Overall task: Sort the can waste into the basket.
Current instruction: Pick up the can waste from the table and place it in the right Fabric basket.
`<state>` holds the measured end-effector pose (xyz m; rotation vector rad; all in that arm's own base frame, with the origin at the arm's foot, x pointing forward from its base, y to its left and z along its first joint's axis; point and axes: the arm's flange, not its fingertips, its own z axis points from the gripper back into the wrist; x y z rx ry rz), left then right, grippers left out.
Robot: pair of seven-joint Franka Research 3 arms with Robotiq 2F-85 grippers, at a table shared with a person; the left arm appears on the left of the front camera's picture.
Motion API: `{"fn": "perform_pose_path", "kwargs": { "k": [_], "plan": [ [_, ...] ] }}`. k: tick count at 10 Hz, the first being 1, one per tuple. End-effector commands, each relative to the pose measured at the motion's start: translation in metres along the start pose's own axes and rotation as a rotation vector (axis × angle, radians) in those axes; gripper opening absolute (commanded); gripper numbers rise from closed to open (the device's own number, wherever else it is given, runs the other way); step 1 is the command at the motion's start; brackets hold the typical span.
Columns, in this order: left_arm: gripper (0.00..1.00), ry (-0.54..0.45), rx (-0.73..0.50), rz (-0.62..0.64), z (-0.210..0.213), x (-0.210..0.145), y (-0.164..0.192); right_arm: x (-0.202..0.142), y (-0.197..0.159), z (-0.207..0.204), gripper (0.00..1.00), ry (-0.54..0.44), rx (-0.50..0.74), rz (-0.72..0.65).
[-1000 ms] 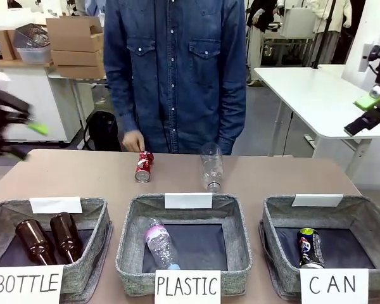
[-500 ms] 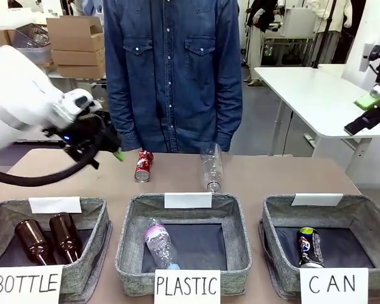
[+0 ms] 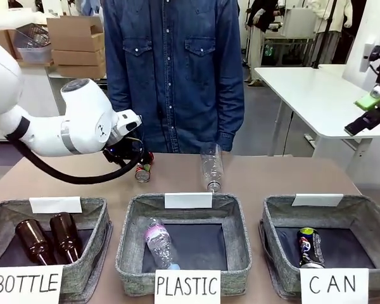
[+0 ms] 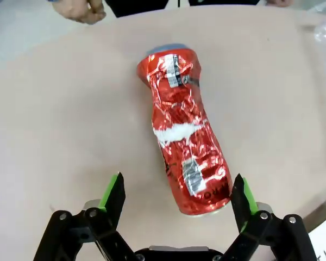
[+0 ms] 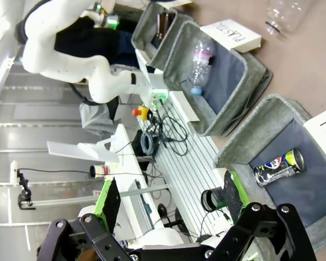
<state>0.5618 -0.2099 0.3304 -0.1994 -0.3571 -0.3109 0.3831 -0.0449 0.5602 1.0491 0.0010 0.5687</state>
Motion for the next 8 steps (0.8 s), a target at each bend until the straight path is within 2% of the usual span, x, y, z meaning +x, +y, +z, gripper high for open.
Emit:
{"fn": "perform_pose_path", "kwargs": {
  "k": [1,5,8],
  "plan": [
    [1.0,0.041,0.043,0.058,-0.003,0.021,-0.012,-0.001,0.0,0.001,1.0,-0.004,-0.012,0.02],
    [1.0,0.067,-0.008,0.18,-0.026,0.033,-0.012,-0.001,0.0,0.001,1.0,-0.004,-0.012,0.02],
    [1.0,0.044,0.002,0.208,-0.029,0.036,-0.01,-0.001,0.0,0.001,1.0,-0.004,-0.012,0.02]
  ]
}}
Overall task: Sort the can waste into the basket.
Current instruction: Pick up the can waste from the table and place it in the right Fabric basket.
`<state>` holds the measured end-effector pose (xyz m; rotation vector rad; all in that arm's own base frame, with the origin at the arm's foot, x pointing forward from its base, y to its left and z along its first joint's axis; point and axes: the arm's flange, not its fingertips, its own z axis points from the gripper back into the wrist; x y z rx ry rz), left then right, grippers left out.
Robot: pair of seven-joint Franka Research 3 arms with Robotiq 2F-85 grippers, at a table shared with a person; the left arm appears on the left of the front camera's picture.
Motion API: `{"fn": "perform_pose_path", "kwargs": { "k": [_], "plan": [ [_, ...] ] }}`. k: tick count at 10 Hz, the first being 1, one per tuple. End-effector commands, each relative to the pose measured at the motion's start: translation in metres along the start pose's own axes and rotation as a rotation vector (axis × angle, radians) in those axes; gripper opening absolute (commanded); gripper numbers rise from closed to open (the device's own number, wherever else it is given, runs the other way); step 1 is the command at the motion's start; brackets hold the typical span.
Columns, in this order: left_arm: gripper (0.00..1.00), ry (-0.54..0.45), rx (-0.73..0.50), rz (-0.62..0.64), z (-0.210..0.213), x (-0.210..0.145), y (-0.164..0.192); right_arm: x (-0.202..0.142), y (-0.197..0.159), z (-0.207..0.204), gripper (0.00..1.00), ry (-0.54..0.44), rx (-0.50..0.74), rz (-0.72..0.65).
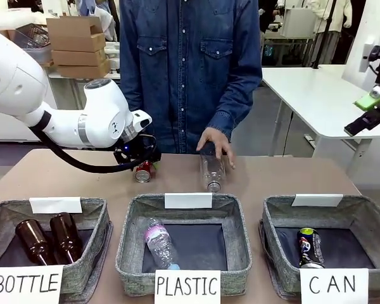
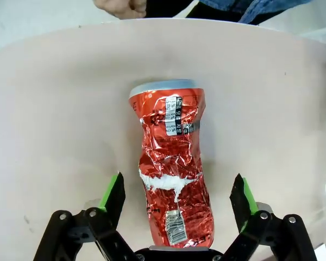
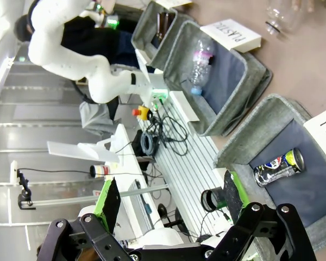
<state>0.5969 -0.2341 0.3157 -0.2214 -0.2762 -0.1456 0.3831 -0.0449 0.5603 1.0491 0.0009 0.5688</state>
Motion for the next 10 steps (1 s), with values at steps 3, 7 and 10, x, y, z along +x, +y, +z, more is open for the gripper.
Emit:
{"fn": "perform_pose_path", "kwargs": {
  "k": [3,7,10],
  "plan": [
    [0.0,-0.007,0.014,0.05,-0.001,0.002,0.002,-0.001,0.0,0.001,1.0,-0.004,-0.012,0.02],
    [0.0,-0.016,0.008,0.048,0.004,-0.001,0.008,-0.001,0.0,0.001,1.0,-0.004,-0.012,0.02],
    [0.27,0.018,-0.037,0.069,0.039,-0.006,0.028,-0.001,0.0,0.001,1.0,-0.004,-0.012,0.02]
  ]
}}
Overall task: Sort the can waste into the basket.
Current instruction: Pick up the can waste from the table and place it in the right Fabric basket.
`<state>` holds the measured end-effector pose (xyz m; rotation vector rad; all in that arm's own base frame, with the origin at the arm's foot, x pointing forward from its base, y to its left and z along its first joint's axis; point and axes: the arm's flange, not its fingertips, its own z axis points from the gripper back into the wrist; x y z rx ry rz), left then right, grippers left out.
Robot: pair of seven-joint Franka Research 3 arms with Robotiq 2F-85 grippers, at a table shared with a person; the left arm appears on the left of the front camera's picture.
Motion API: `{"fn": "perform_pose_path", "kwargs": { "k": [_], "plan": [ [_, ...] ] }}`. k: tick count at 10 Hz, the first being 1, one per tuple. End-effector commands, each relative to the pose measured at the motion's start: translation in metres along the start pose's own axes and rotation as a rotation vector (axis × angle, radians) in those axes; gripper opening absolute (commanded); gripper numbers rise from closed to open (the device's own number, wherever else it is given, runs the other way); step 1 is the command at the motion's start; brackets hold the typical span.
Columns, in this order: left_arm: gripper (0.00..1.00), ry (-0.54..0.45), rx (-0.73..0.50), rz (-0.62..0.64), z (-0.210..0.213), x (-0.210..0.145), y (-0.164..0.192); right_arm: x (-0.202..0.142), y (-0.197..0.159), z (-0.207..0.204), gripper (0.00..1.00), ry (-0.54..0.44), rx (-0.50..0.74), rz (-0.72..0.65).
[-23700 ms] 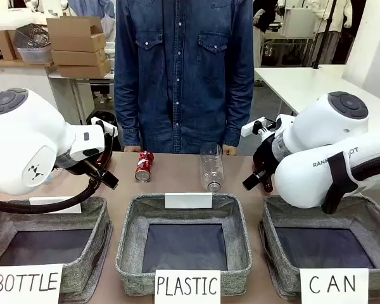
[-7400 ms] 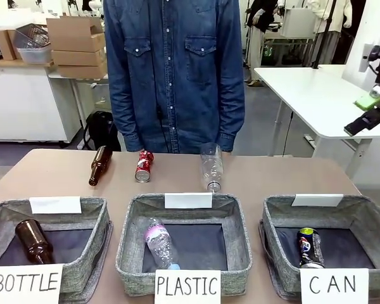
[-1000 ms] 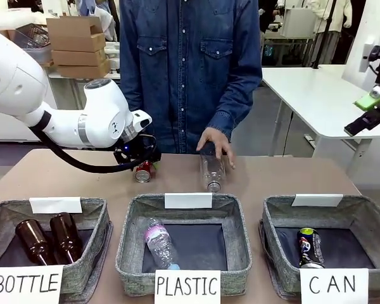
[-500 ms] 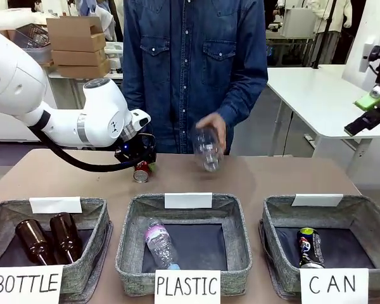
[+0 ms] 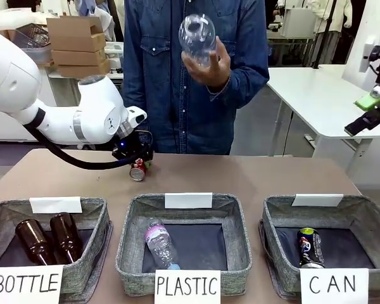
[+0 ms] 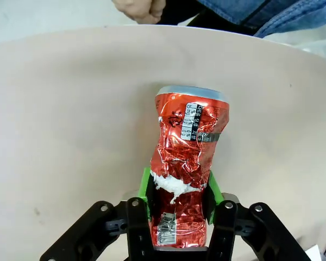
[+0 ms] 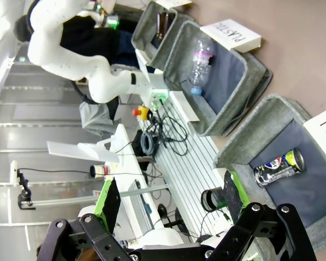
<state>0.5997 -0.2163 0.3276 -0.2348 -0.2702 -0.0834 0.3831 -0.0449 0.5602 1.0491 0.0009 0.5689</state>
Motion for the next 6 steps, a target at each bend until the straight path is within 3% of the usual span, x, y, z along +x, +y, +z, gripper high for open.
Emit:
{"fn": "perform_pose_path", "kwargs": {
  "k": [1,3,6],
  "plan": [
    [0.27,0.043,-0.07,0.001,0.056,-0.014,0.028,-0.001,0.0,0.001,1.0,-0.004,-0.012,0.019],
    [0.27,0.119,-0.155,-0.068,0.148,-0.043,0.072,-0.001,0.0,0.001,1.0,-0.004,-0.012,0.019],
    [0.27,0.102,-0.249,-0.143,0.285,-0.119,0.139,-0.001,0.0,0.001,1.0,-0.004,-0.012,0.019]
  ]
}}
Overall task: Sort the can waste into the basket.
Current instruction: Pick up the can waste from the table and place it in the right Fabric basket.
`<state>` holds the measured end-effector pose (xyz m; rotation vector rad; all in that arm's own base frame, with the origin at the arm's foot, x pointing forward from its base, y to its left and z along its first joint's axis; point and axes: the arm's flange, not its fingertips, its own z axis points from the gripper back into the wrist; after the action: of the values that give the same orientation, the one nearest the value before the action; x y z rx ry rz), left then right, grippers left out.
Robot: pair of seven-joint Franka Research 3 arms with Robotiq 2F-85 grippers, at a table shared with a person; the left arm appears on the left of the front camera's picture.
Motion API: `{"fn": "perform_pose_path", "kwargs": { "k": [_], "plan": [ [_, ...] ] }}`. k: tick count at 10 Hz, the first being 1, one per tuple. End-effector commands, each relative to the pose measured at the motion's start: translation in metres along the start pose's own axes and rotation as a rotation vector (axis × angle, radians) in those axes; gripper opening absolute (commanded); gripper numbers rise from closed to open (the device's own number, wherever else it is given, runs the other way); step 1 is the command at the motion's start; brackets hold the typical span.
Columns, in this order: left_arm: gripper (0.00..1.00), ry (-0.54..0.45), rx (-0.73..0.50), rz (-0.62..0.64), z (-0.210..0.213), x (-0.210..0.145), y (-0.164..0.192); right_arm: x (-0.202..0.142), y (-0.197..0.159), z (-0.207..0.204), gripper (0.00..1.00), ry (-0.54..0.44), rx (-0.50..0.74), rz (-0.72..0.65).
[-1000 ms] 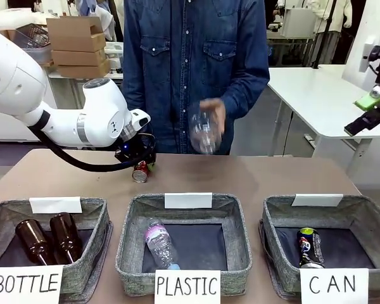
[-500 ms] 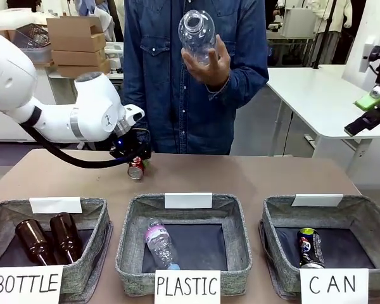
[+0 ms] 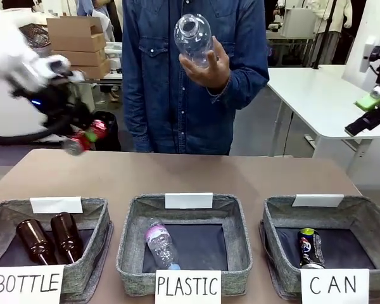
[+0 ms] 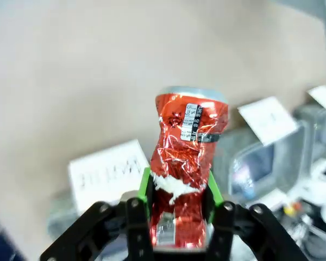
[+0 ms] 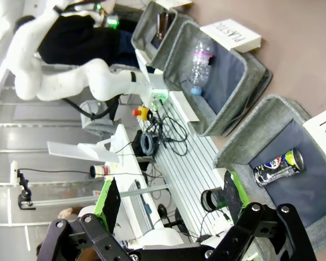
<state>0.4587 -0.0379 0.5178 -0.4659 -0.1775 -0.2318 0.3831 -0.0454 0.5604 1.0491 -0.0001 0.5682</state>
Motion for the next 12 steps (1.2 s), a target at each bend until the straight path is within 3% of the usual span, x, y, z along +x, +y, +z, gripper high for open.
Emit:
{"fn": "perform_pose_path", "kwargs": {
  "k": [1,3,5,8,9,10,11,12],
  "plan": [
    [0.27,0.074,-0.078,-0.137,0.067,-0.071,0.013,-0.001,0.0,0.0,1.0,-0.003,-0.012,0.02],
    [0.27,0.226,-0.307,-0.413,0.106,-0.131,0.002,-0.001,0.0,0.0,1.0,-0.003,-0.012,0.02],
    [0.27,0.269,-0.562,-0.591,0.12,-0.191,-0.021,-0.001,0.0,0.0,1.0,-0.003,-0.012,0.02],
    [0.27,0.11,-0.563,-0.764,0.098,-0.251,-0.049,-0.001,0.0,0.0,1.0,-0.003,-0.012,0.02],
    [0.27,-0.114,-0.432,-0.861,0.084,-0.26,-0.057,-0.001,0.0,0.0,1.0,-0.003,-0.012,0.02],
    [0.27,-0.251,-0.36,-0.979,0.071,-0.265,-0.064,-0.001,0.0,0.0,1.0,-0.003,-0.012,0.02],
    [0.27,-0.336,-0.291,-1.029,0.061,-0.266,-0.071,-0.001,0.0,0.0,1.0,-0.003,-0.012,0.02],
    [0.27,-0.357,-0.251,-1.048,0.053,-0.261,-0.078,-0.001,0.0,0.0,1.0,-0.003,-0.012,0.02]
  ]
}}
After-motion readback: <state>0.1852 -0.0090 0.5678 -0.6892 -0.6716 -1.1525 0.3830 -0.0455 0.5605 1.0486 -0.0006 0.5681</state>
